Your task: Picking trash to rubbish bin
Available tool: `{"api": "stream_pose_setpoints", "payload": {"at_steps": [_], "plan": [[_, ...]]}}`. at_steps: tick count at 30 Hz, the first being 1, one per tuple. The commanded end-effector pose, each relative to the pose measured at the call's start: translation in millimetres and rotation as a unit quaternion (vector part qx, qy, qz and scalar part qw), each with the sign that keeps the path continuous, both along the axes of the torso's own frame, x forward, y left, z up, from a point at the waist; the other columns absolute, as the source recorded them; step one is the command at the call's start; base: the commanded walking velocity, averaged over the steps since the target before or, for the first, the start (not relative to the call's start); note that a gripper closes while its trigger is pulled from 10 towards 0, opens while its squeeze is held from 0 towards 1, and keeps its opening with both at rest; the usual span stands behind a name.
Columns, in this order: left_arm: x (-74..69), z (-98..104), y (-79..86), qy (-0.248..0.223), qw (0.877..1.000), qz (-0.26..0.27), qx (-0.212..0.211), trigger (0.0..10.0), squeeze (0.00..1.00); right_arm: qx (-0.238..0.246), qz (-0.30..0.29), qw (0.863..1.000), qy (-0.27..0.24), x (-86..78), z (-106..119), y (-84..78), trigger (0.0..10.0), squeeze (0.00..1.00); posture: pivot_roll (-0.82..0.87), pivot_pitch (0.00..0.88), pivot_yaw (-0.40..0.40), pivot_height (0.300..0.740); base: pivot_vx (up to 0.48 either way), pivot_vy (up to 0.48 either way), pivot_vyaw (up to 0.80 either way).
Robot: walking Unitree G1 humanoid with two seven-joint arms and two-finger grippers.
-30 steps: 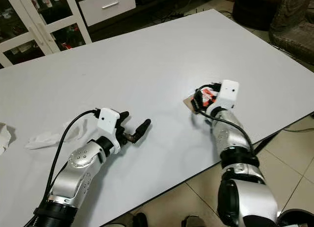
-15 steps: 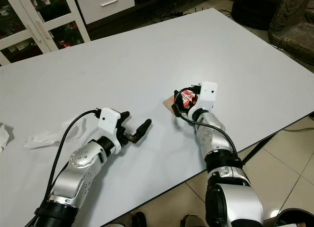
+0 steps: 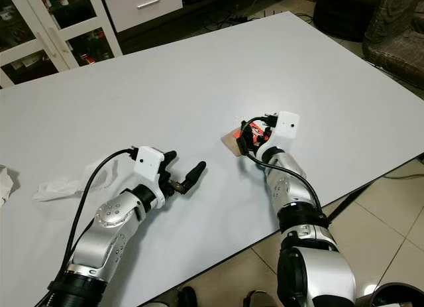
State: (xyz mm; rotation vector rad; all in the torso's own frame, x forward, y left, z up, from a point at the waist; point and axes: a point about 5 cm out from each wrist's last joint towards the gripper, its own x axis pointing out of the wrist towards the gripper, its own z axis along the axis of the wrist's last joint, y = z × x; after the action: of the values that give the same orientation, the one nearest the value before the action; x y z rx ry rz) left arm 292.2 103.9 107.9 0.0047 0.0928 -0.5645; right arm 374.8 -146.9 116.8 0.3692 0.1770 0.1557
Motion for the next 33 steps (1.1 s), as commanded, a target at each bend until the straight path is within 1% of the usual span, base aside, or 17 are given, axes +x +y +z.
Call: {"api": "stream_pose_setpoints", "payload": {"at_steps": [1, 27, 30, 33], "plan": [[0.6, -0.1, 1.8, 0.002, 1.0, 0.005, 0.006, 10.0, 0.0, 0.016, -0.001, 0.997, 0.075, -12.1, -30.9, 1.6, 0.0, 0.0, -0.03, 0.136, 0.078, 0.74, 0.0, 0.0, 0.0], [2.6, 0.5, -1.0, 0.0, 1.0, 0.004, 0.005, 10.0, 0.0, 0.022, -0.009, 0.996, 0.086, -14.1, -36.4, -2.9, 0.0, 0.0, -0.03, 0.131, 0.074, 0.74, 0.0, 0.0, 0.0], [2.5, 0.5, -1.2, 0.0, 1.0, 0.004, 0.003, 10.0, 0.0, 0.015, -0.01, 0.996, 0.086, -13.9, -36.1, -3.9, 0.0, 0.0, -0.03, 0.13, 0.073, 0.74, 0.0, 0.0, 0.0], [2.3, 0.9, -1.3, -0.001, 1.0, 0.002, -0.001, 10.0, 0.0, -0.005, -0.01, 0.997, 0.082, -13.0, -34.3, -5.7, 0.0, 0.0, -0.03, 0.13, 0.072, 0.74, 0.0, 0.0, 0.0]]}}
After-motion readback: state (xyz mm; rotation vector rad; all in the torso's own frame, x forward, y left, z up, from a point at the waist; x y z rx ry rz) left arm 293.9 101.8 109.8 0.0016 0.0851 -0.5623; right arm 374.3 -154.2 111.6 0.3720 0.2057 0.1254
